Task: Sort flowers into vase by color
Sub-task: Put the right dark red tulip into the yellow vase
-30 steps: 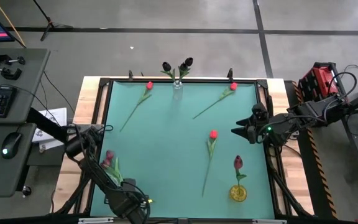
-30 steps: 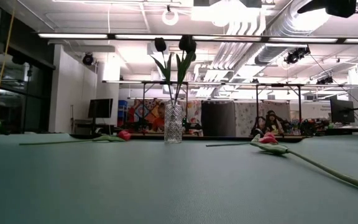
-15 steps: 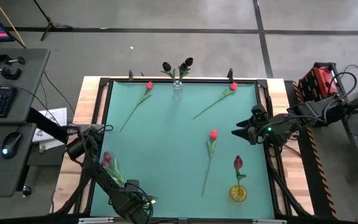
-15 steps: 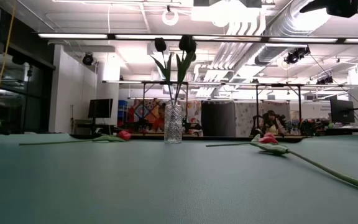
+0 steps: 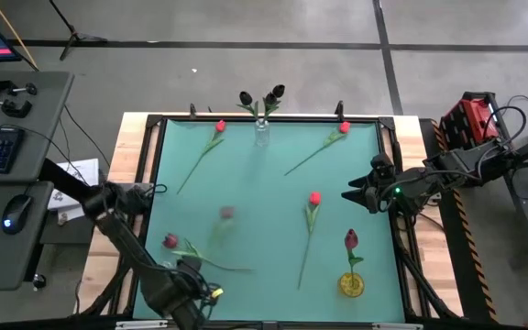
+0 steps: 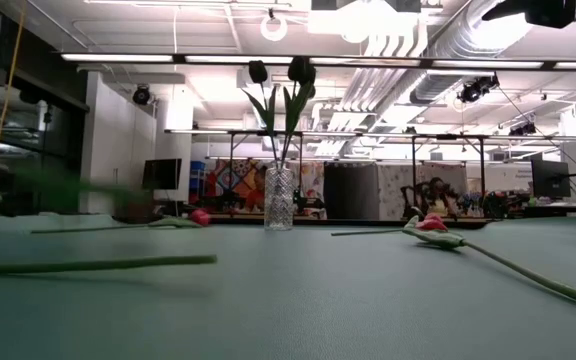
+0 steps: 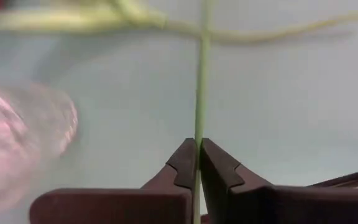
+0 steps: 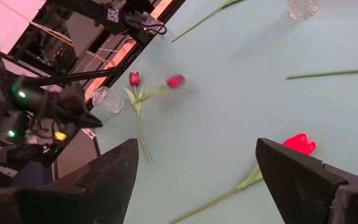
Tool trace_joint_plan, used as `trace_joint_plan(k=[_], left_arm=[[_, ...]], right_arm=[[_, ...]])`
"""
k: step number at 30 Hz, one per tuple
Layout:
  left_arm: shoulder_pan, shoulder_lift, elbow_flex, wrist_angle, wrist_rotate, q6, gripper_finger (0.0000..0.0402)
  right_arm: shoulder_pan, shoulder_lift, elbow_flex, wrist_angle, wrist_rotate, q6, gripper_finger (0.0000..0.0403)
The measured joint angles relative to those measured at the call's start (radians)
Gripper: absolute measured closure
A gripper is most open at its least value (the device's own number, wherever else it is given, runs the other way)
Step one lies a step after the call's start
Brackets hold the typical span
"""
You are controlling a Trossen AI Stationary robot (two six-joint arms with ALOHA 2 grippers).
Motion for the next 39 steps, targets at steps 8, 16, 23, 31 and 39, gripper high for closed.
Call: trace_joint_plan(k=[8, 16, 23, 31, 39], left_arm=[[0.045, -0.16, 0.0, -0.039, -0.419, 0.263, 0.0401], [0.295, -0.286, 0.001, 0.178, -0.672, 0.864, 0.0401], [0.538, -0.3, 0.001, 0.803, -0.579, 1.569, 0.0401], [0.656, -0.293, 0.001, 1.043, -0.399, 1.749, 0.0401], [0.657, -0.272, 0.001, 1.072, -0.374, 1.749, 0.0401]], right_arm=[[0.0, -0.001, 0.0, 0.076, -0.038, -0.075, 0.0092], [0.0, -0.004, 0.0, 0.414, -0.047, -0.274, 0.0092], [-0.047, 0.054, 0.0, 0.569, -0.015, -0.353, 0.0092], [-0.155, 0.121, 0.0, 0.827, 0.024, -0.504, 0.0092], [-0.268, 0.169, 0.0, 0.907, -0.009, -0.491, 0.0092]])
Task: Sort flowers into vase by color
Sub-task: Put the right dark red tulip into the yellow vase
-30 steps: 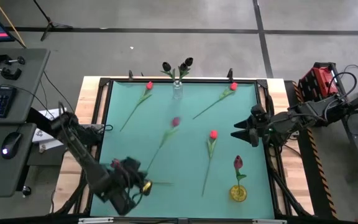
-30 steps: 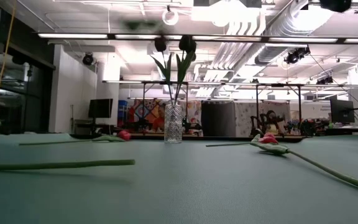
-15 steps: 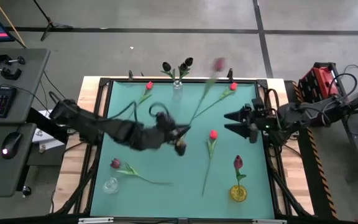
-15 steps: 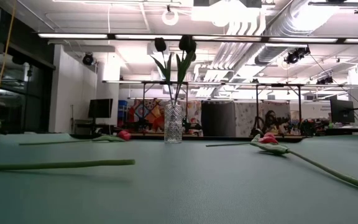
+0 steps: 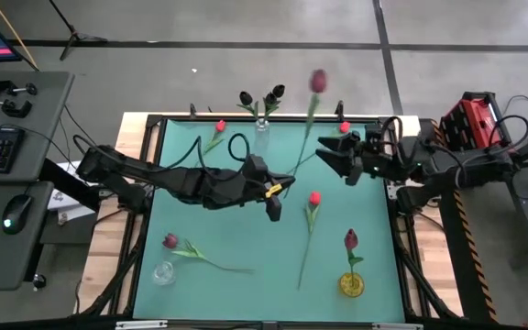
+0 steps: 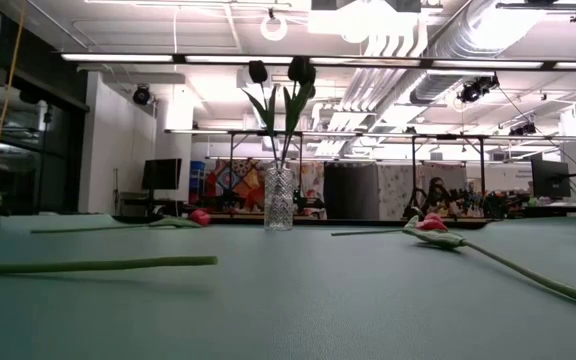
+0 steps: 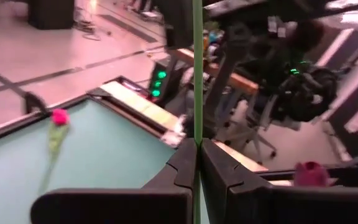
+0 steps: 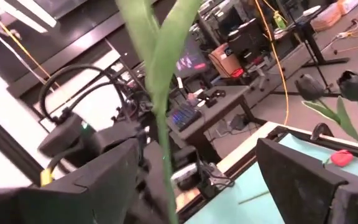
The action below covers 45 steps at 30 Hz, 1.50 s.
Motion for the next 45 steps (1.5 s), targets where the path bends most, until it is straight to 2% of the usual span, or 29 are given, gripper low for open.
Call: trace_joint_plan(k=[6, 10, 13, 18, 27, 31, 34, 38, 45], left_arm=[[0.0, 0.049, 0.0, 0.037, 0.049, -0.027, 0.0401], [0.001, 0.06, 0.0, 0.041, 0.048, -0.041, 0.0401], [-0.001, 0.059, 0.0, 0.044, 0.042, -0.041, 0.0401], [-0.005, 0.053, 0.0, 0.044, 0.04, -0.033, 0.0401], [-0.005, 0.053, 0.0, 0.042, 0.039, -0.027, 0.0401], [-0.003, 0.053, 0.0, 0.041, 0.044, -0.025, 0.0394], [0.004, 0.039, 0.0, 0.013, 0.07, -0.023, 0.0372], [0.014, -0.004, 0.0, -0.093, 0.085, -0.017, 0.0318], [0.006, -0.104, 0.0, -0.368, 0.058, -0.019, 0.0209]], right_arm=[[-0.042, 0.041, 0.0, 0.092, -0.108, 0.012, 0.0092], [-0.041, 0.044, 0.0, 0.097, -0.112, 0.012, 0.0096], [-0.041, 0.034, 0.0, 0.098, -0.111, 0.011, 0.0114], [-0.041, 0.026, 0.0, 0.099, -0.104, 0.012, 0.0183], [-0.041, 0.026, 0.0, 0.098, -0.1, -0.017, 0.038], [-0.041, 0.025, 0.0, 0.098, -0.119, -0.033, 0.039], [-0.041, 0.01, 0.0, 0.096, -0.135, -0.048, 0.0399], [-0.04, -0.051, 0.0, 0.067, -0.136, -0.065, 0.04], [-0.031, -0.228, 0.0, -0.171, -0.136, -0.092, 0.0402]])
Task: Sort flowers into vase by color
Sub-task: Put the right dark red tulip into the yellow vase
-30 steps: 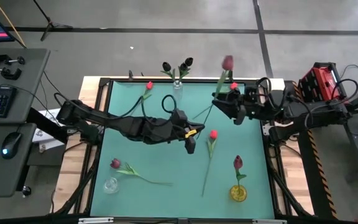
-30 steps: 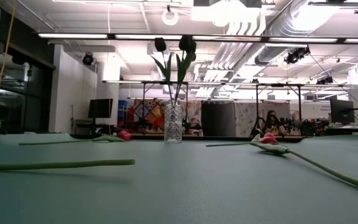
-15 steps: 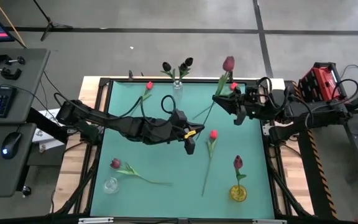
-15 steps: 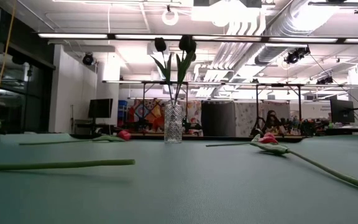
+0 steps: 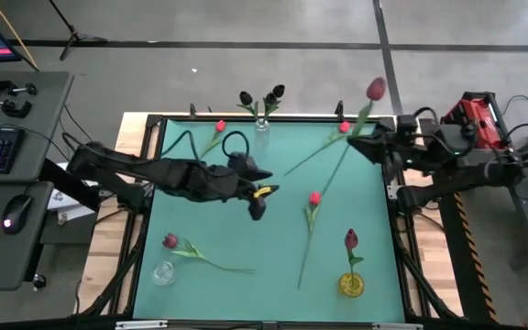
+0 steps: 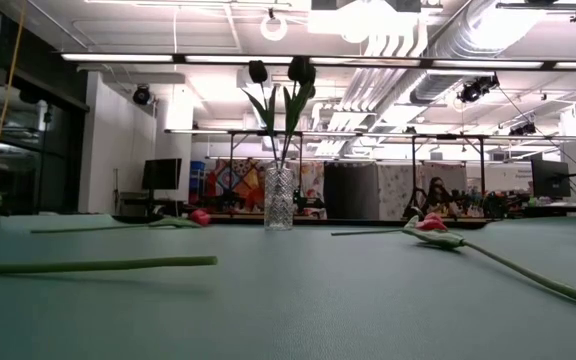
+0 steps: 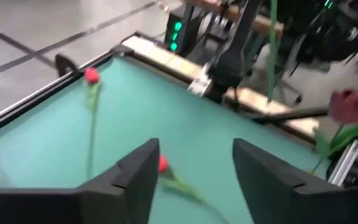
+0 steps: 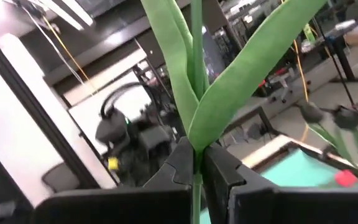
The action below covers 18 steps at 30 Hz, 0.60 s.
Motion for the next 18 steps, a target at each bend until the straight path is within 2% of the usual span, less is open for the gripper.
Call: trace_joint_plan(k=[5, 12, 18], left_arm=[[-0.028, -0.032, 0.0, -0.115, -0.082, -0.046, 0.0165], [-0.096, -0.011, -0.001, -0.128, -0.163, -0.078, 0.0156], [-0.148, -0.005, -0.085, -0.033, -0.19, -0.172, 0.0156]], right_arm=[[0.048, -0.098, 0.0, -0.249, -0.02, 0.02, 0.0402], [0.168, -0.144, 0.0, -0.559, -0.058, 0.156, 0.0402], [0.322, -0.137, -0.069, -0.62, -0.087, 0.274, 0.0403]])
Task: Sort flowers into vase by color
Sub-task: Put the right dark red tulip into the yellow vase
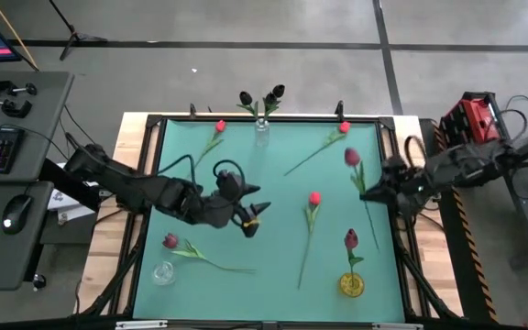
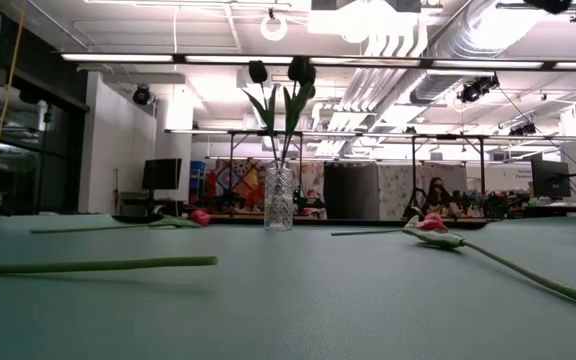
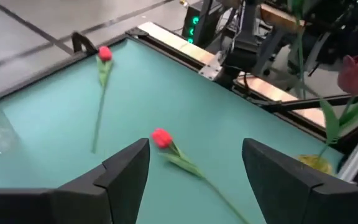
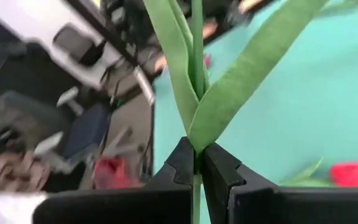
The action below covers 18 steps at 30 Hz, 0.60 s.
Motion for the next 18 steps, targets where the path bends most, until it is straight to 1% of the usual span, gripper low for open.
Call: trace_joint_plan(k=[2, 5, 8, 10, 15, 18], left_arm=[[-0.015, 0.0, -0.026, 0.038, -0.001, -0.036, 0.0156], [-0.032, 0.0, -0.058, 0.108, -0.001, -0.062, 0.0156], [-0.041, 0.0, -0.061, 0.151, -0.005, -0.062, 0.0156], [-0.043, -0.002, -0.061, 0.163, -0.017, -0.061, 0.0156], [-0.04, -0.002, -0.061, 0.2, -0.037, -0.036, 0.0156], [-0.038, -0.002, -0.061, 0.197, -0.037, -0.036, 0.0156]], right_arm=[[0.065, 0.0, -0.038, 0.02, 0.0, 0.044, 0.0403], [0.172, 0.0, -0.105, 0.118, 0.015, 0.094, 0.0403], [0.288, 0.002, -0.173, 0.277, 0.085, 0.101, 0.0403], [0.368, 0.007, -0.222, 0.407, 0.172, 0.082, 0.0403], [0.56, 0.053, -0.339, 0.726, 0.454, -0.052, 0.0403], [0.648, 0.097, -0.381, 0.884, 0.576, -0.148, 0.0403]])
